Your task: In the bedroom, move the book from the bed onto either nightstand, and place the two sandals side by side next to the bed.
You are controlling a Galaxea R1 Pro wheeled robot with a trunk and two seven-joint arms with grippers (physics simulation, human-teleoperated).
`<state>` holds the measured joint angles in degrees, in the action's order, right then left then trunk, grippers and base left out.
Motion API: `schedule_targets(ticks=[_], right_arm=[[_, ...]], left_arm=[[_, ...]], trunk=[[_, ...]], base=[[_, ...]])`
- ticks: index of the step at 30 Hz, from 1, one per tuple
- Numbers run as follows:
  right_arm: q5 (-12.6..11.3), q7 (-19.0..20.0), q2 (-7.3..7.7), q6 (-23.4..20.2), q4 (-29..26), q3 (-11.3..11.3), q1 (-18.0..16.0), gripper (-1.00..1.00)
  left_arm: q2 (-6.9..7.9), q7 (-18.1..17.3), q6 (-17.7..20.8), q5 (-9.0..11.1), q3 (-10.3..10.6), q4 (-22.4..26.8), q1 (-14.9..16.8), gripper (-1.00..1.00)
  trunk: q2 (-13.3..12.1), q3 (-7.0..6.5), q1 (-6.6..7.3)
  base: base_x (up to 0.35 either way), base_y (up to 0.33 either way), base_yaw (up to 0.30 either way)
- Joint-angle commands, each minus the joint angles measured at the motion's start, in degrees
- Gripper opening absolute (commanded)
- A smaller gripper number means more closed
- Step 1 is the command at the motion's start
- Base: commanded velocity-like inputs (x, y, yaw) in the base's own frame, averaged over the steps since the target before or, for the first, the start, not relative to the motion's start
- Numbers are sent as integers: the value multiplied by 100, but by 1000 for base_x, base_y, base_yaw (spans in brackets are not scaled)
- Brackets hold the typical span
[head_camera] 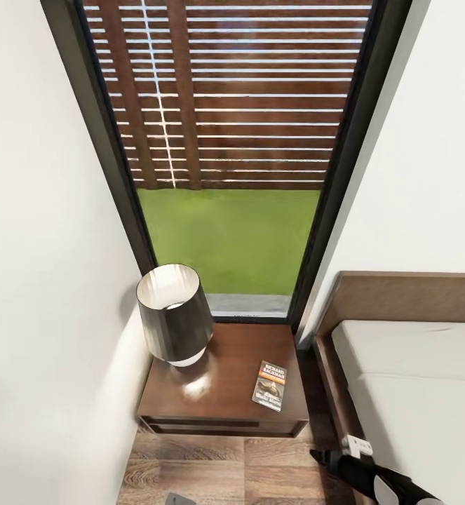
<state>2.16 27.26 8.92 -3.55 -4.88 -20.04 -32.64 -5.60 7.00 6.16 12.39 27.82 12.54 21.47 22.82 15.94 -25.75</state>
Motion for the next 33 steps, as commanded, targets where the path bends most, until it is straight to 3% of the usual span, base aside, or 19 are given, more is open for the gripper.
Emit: schedule_targets(ticks=[1,33], right_arm=[[21,26,-1,-33,11,-51,25,100],[-3,25,-115,-14,107,-56,224,100]], left_arm=[[2,36,24,54,51,10,3,100],[7,33,-93,51,45,-5,4,100]], trunk=[[10,9,-3],[10,9,-3]], base=[[0,0,0],[0,0,0]])
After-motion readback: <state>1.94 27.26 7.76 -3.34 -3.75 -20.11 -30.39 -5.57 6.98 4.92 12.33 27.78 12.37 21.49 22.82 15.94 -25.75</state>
